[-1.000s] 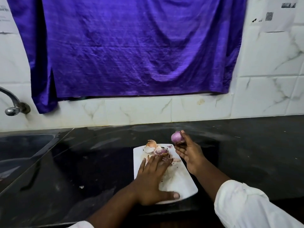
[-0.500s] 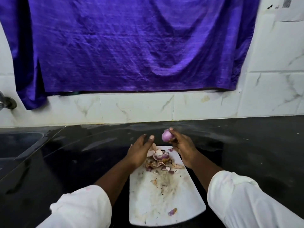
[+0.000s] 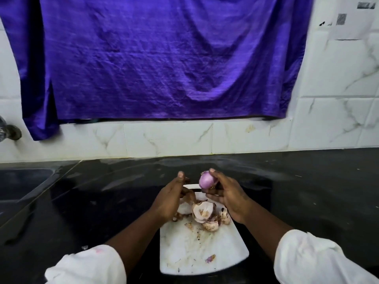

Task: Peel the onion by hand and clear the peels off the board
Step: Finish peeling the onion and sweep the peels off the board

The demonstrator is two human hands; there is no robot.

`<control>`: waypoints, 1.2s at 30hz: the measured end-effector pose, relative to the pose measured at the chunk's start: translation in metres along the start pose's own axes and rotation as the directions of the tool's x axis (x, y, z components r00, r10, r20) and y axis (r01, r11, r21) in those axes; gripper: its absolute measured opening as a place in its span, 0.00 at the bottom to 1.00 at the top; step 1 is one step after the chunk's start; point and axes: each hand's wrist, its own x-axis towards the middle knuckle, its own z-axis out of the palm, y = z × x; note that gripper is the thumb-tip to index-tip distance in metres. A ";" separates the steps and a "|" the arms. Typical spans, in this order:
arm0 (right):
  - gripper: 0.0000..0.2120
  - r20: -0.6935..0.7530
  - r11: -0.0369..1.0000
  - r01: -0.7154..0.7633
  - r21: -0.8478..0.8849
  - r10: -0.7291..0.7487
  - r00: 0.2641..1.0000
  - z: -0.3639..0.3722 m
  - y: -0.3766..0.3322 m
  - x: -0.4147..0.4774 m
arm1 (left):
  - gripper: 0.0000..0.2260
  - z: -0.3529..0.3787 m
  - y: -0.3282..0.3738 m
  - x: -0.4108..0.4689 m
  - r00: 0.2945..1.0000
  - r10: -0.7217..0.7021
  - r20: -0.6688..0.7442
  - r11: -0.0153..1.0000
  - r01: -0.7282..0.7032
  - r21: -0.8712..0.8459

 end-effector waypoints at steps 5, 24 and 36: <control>0.18 -0.163 0.997 -0.005 0.083 0.018 0.986 -0.009 -0.007 0.008 | 0.46 -0.002 0.000 0.009 0.996 -0.092 -0.003 0.996 0.092 0.005; 0.18 -0.138 0.962 -0.066 0.264 0.105 0.985 0.020 0.009 -0.052 | 0.63 0.016 -0.003 -0.076 0.921 0.083 0.381 0.876 -0.250 0.413; 0.26 -0.154 0.946 -0.081 0.313 0.135 0.979 0.030 0.023 -0.054 | 0.53 0.026 -0.004 -0.063 0.954 0.219 0.205 0.714 -0.300 0.632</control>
